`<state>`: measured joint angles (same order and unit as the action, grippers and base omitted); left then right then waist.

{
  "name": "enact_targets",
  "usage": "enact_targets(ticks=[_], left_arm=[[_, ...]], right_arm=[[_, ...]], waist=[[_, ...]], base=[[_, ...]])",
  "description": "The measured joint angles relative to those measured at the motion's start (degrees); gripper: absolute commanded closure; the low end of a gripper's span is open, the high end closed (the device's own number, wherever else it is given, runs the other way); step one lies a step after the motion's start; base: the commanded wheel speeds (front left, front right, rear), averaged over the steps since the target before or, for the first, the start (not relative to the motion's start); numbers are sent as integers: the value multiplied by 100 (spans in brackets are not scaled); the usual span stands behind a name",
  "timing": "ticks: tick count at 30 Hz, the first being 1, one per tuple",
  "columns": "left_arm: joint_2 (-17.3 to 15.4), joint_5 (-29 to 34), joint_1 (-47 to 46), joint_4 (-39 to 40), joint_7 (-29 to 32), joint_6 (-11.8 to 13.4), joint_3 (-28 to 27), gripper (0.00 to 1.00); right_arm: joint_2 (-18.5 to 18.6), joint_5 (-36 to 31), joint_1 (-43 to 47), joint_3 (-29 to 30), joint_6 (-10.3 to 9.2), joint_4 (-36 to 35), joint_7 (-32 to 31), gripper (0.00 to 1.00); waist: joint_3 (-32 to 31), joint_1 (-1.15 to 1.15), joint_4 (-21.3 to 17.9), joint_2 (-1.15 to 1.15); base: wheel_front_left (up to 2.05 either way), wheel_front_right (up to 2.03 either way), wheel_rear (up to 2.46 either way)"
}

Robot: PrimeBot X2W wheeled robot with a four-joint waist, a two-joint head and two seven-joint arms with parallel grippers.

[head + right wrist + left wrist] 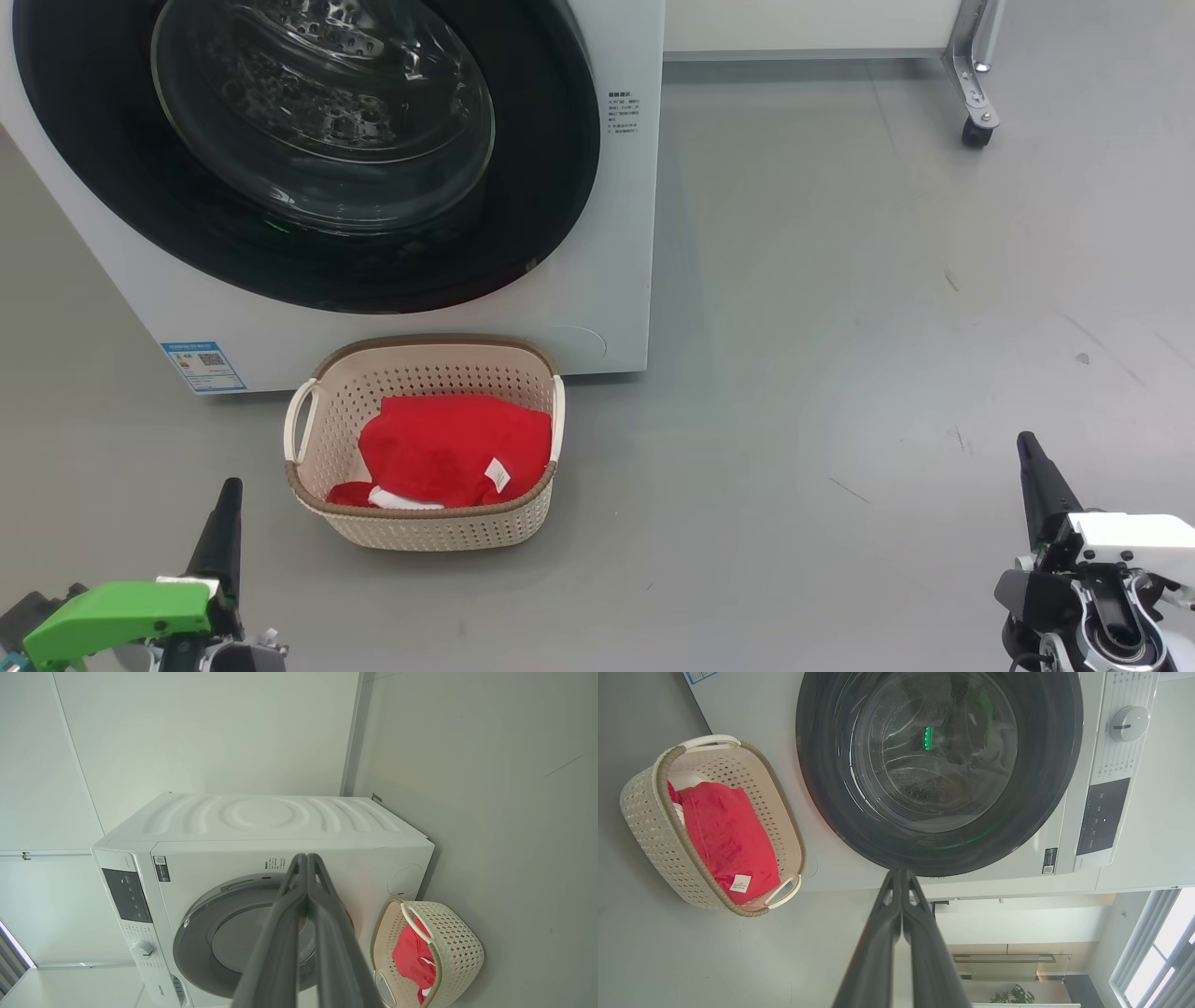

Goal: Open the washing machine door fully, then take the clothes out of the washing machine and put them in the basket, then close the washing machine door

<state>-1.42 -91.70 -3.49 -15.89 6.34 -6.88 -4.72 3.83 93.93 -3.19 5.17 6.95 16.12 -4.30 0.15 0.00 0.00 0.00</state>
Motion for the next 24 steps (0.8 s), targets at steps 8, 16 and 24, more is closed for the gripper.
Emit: enact_targets(ticks=[8,16,24], left_arm=[[0,0,0,1,0,0,0,100],[0,0,0,2,0,0,-1,100],[0,0,0,3,0,0,-1,100]], right_arm=[[0,0,-12,4,0,0,0,100],[-1,0,-13,7,0,-1,0,100],[-2,0,-13,9,0,-2,-1,100]], waist=[[0,0,0,0],[0,0,0,0],[1,0,0,0]], base=[[0,0,0],[0,0,0],[0,0,0]])
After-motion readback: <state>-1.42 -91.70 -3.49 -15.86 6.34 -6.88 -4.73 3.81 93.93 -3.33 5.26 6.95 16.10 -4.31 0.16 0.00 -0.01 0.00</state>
